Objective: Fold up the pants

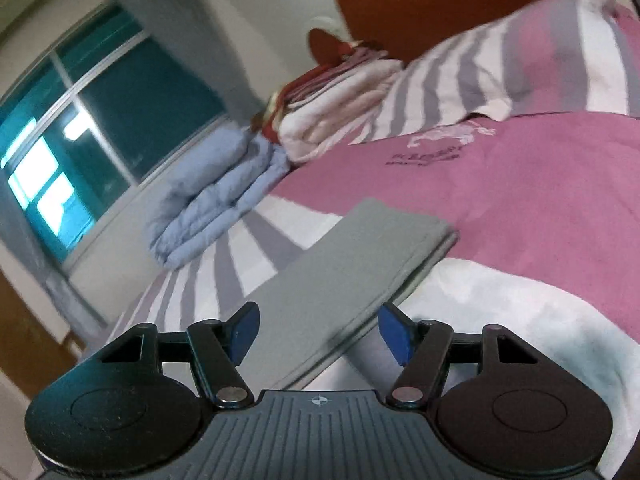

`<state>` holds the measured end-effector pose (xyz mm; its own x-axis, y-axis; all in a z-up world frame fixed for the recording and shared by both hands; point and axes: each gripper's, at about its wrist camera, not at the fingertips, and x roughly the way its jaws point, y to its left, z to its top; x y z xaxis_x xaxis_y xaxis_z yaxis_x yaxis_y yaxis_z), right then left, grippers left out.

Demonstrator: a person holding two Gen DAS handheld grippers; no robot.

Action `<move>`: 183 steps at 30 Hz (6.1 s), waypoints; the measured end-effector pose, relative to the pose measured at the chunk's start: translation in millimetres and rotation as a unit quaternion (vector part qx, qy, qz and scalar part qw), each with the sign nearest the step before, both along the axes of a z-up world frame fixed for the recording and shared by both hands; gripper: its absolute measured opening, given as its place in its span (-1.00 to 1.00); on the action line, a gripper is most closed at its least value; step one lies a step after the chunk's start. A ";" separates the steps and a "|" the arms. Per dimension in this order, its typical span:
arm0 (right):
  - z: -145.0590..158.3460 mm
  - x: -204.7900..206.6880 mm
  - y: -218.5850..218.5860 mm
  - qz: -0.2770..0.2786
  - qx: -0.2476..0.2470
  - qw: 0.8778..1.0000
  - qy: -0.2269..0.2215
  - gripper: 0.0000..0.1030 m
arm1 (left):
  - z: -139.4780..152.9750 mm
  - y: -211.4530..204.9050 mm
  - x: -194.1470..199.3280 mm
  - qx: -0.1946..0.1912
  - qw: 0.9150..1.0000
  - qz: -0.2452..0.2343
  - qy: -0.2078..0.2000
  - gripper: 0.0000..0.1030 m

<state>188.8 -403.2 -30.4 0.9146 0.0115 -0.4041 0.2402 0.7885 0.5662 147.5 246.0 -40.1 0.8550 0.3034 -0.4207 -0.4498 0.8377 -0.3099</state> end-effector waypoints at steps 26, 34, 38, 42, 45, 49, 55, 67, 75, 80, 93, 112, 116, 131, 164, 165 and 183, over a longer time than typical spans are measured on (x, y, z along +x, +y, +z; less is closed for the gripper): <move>-16.6 7.7 1.9 -0.009 -0.019 0.998 0.056 0.29 | -8.6 81.3 72.6 -0.042 0.995 -0.071 0.048 -0.74; -20.4 10.7 -2.7 0.002 -0.005 0.998 0.063 0.39 | -13.6 62.4 43.3 0.009 0.997 -0.063 0.049 -0.52; -10.5 11.8 8.0 0.036 -0.037 0.998 0.041 0.39 | 19.3 33.9 32.1 0.104 0.993 -0.031 0.038 -0.34; 1.5 34.7 51.8 0.114 -0.085 0.989 0.027 0.39 | 47.7 -6.3 54.5 0.156 0.984 -0.079 0.019 0.12; 0.7 65.0 101.7 0.182 -0.133 0.973 0.040 0.39 | 43.7 -43.6 85.5 0.174 0.974 -0.141 0.031 0.13; -14.6 97.3 145.9 0.227 -0.173 0.957 0.041 0.39 | 16.1 -63.8 123.7 0.167 0.965 -0.179 0.089 0.09; -44.9 127.8 142.9 0.223 -0.227 0.942 0.109 0.38 | -21.0 -33.0 135.1 0.139 0.967 -0.160 0.142 0.09; -9.0 144.2 195.2 0.298 -0.175 0.937 0.043 0.38 | 13.9 -12.4 123.8 0.179 0.970 -0.112 0.120 0.05; -6.8 208.1 301.9 0.404 -0.178 0.897 0.007 0.38 | 26.3 42.7 142.9 0.166 0.970 -0.094 0.149 0.07; -10.6 262.5 356.8 0.466 -0.205 0.861 0.004 0.38 | 17.8 73.0 163.2 0.149 0.966 -0.136 0.161 0.13; -53.4 307.3 393.9 0.538 -0.185 0.822 0.039 -0.42 | -2.5 105.1 179.0 0.034 0.977 -0.167 0.127 -0.20; -34.2 304.9 405.3 0.608 -0.187 0.772 -0.012 -0.94 | -11.6 100.3 162.3 0.038 0.982 -0.163 0.083 -0.31; -56.6 297.3 424.9 0.564 -0.280 0.777 0.019 -0.95 | -11.8 94.3 161.6 0.059 0.983 -0.153 0.085 -0.28; -45.2 257.3 388.6 0.462 -0.245 0.850 0.059 -0.94 | -3.2 50.0 148.6 0.172 0.969 -0.120 0.135 -0.21; -18.7 96.4 46.3 0.152 -0.126 0.977 0.079 -0.91 | -11.7 -65.3 71.3 0.162 0.971 -0.132 0.114 0.54; -27.6 96.5 30.1 0.132 -0.130 0.976 0.115 -0.92 | -15.8 -67.4 70.1 0.163 0.971 -0.128 0.118 0.54; -35.2 36.0 -124.1 -0.012 0.197 0.980 0.040 0.07 | -28.8 -68.9 55.4 0.148 0.981 -0.079 0.098 0.87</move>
<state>224.8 -527.4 -65.7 0.8826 0.1591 -0.4424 0.3116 0.5066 0.8039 202.9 177.1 -69.0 0.8128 0.3075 -0.4948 -0.3343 0.9418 0.0361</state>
